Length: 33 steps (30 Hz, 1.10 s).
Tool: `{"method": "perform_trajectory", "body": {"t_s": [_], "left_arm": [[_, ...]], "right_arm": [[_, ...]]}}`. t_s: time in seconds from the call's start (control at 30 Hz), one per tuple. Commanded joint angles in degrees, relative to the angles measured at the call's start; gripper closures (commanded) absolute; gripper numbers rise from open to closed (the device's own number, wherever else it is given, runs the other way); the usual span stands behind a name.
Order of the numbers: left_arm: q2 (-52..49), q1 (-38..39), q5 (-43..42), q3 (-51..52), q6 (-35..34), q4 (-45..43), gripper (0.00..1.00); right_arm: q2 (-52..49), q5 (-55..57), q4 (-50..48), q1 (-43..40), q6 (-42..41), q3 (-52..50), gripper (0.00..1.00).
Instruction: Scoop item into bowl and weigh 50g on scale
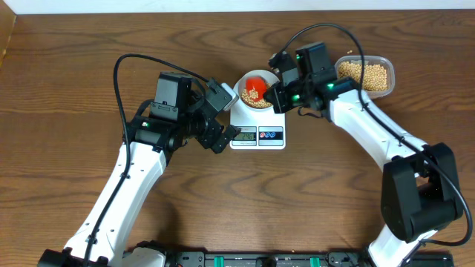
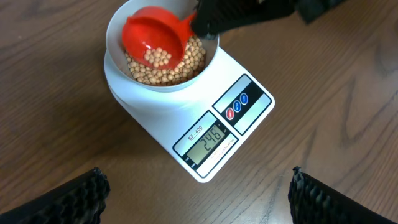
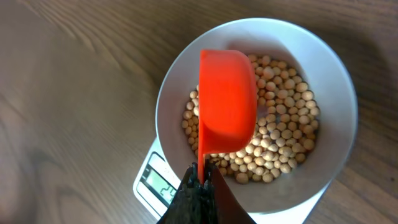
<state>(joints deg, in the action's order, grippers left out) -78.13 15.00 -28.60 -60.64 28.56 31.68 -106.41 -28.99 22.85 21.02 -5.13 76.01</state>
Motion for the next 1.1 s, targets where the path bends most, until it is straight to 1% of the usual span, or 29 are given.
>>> {"method": "perform_trajectory", "body": {"t_s": [0.0, 0.3, 0.63, 0.8, 1.07], "left_arm": [[-0.02, 0.02, -0.33, 0.42, 0.57, 0.02, 0.05], [-0.02, 0.02, -0.33, 0.42, 0.57, 0.02, 0.05], [-0.02, 0.02, -0.33, 0.42, 0.57, 0.02, 0.05], [-0.02, 0.02, -0.33, 0.42, 0.57, 0.02, 0.05], [-0.02, 0.02, -0.33, 0.42, 0.57, 0.02, 0.05]], "right_arm": [[-0.59, -6.36, -0.33, -2.38, -4.17, -0.04, 0.99], [-0.59, -12.94, -1.07, -6.36, -5.62, -0.04, 0.99], [-0.59, -15.58, -3.45, -6.56, -6.32, -0.04, 0.99], [-0.59, -15.30, -4.59, -6.58, -6.97, -0.04, 0.99], [-0.59, -10.95, -3.65, -6.34, -6.64, -0.04, 0.99]]}}
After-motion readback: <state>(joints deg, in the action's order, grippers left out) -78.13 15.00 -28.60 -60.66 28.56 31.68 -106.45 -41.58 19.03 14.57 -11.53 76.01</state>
